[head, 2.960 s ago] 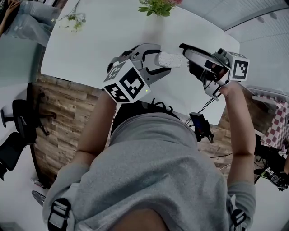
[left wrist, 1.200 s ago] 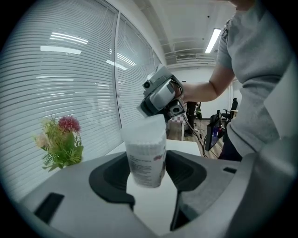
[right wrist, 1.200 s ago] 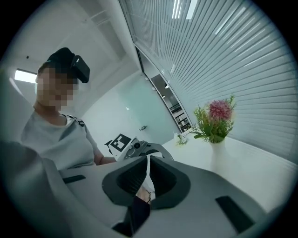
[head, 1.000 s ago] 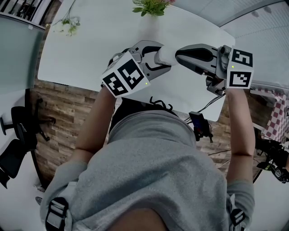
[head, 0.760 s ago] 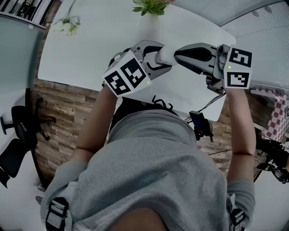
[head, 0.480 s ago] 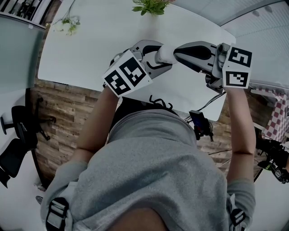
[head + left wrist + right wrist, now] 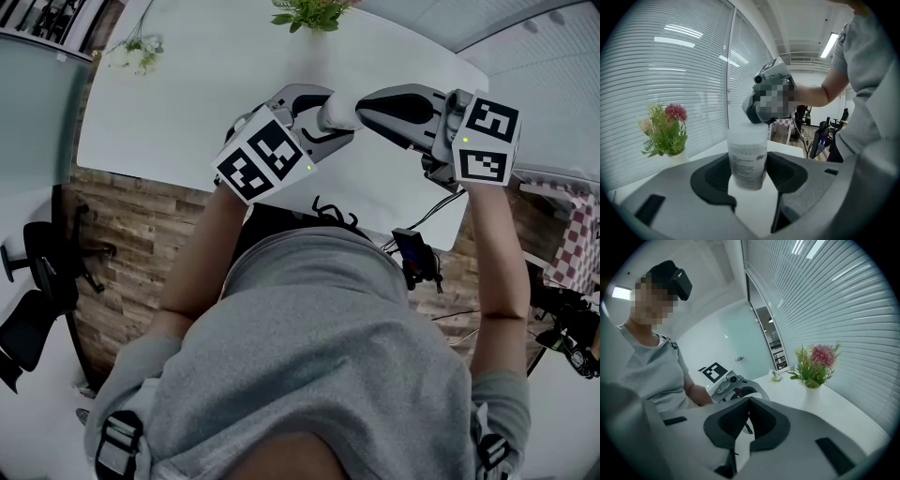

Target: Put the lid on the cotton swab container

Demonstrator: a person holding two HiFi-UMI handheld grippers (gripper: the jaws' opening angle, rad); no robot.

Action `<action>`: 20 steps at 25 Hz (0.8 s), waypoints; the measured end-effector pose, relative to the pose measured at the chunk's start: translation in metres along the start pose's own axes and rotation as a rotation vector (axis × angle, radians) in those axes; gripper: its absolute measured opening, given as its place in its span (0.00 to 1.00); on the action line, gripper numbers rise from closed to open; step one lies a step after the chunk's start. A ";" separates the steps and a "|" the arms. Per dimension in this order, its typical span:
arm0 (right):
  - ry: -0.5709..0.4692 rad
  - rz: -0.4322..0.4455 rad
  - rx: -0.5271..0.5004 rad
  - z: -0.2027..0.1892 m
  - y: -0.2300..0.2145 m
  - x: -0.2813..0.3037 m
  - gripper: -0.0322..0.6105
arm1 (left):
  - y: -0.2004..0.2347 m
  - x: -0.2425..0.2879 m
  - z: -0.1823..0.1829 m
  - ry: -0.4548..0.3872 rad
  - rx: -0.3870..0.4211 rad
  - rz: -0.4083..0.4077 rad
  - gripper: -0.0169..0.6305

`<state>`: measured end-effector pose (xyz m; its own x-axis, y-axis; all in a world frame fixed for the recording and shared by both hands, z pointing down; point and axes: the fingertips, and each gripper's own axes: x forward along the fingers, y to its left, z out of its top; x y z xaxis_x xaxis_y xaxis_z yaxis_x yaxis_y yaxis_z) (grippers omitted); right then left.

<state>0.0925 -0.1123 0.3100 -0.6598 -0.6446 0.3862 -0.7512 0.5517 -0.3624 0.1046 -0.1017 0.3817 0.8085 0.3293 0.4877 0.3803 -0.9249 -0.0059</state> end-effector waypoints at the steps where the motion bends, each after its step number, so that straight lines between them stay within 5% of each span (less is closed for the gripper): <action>1: 0.003 -0.004 -0.005 0.000 -0.001 0.000 0.09 | 0.001 0.000 0.000 0.003 0.000 0.003 0.38; 12: 0.106 -0.089 -0.145 -0.009 -0.002 0.007 0.09 | 0.004 0.004 -0.011 0.039 0.005 0.015 0.38; 20: 0.106 -0.078 -0.136 -0.014 -0.004 0.007 0.09 | 0.005 0.004 -0.014 0.054 0.040 0.030 0.38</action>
<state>0.0900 -0.1118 0.3257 -0.5924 -0.6330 0.4984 -0.7913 0.5733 -0.2124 0.1032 -0.1074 0.3960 0.7947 0.2897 0.5334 0.3747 -0.9255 -0.0556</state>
